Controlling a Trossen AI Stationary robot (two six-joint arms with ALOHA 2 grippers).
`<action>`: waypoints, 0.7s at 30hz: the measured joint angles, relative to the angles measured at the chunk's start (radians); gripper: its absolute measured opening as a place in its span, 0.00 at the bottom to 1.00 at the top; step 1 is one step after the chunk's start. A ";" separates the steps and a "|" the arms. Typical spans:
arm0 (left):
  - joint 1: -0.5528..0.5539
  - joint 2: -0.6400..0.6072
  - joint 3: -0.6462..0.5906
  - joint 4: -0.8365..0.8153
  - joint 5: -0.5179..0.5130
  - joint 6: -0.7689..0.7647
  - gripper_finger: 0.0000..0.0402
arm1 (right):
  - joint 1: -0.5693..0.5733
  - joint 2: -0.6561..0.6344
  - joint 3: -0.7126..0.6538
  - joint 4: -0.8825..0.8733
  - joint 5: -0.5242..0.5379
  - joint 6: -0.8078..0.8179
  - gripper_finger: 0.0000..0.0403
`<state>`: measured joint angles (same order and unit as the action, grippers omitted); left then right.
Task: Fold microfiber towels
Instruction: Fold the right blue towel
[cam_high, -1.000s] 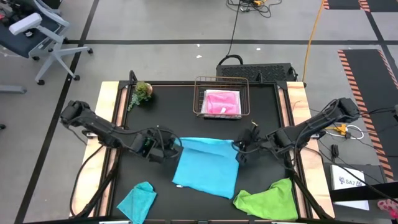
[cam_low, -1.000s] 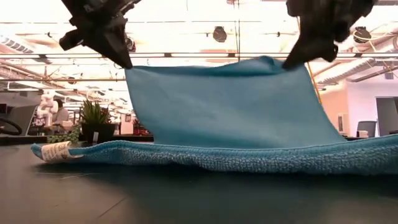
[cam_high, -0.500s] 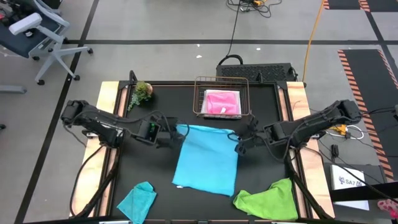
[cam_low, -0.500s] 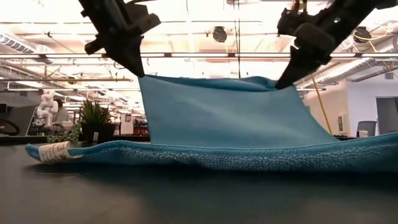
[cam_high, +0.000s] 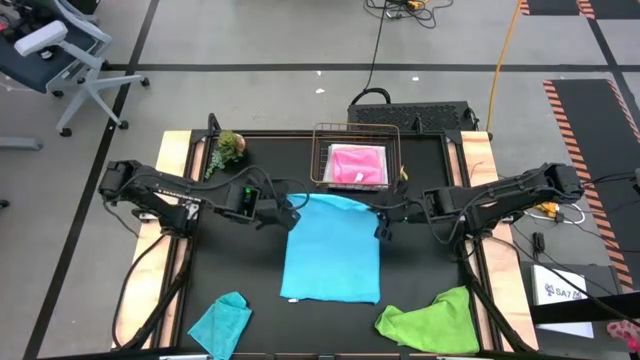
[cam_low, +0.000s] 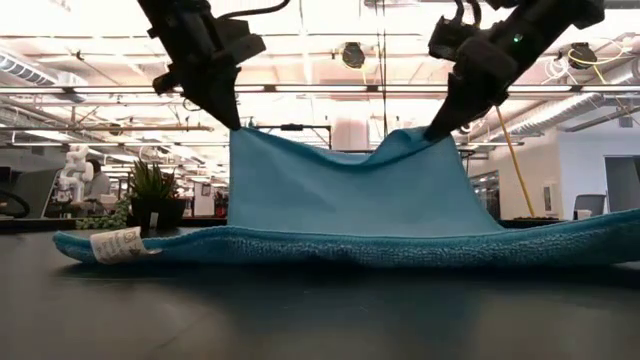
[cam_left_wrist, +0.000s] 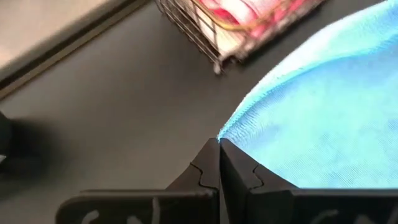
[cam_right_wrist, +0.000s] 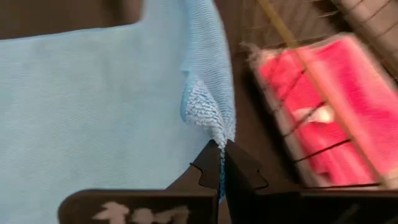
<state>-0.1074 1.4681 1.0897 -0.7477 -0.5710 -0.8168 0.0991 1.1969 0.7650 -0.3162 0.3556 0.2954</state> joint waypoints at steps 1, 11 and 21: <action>-0.004 0.000 0.000 -0.002 0.019 -0.003 0.01 | 0.000 0.000 0.000 0.000 -0.029 0.009 0.00; -0.098 0.000 0.000 -0.010 0.323 -0.083 0.00 | 0.058 0.000 0.000 -0.001 -0.338 0.148 0.00; -0.261 0.000 0.000 -0.008 0.358 -0.246 0.00 | 0.247 0.000 0.000 0.006 -0.484 0.384 0.00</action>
<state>-0.3679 1.4681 1.0897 -0.7555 -0.2128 -1.0626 0.3464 1.1969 0.7650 -0.3106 -0.1283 0.6795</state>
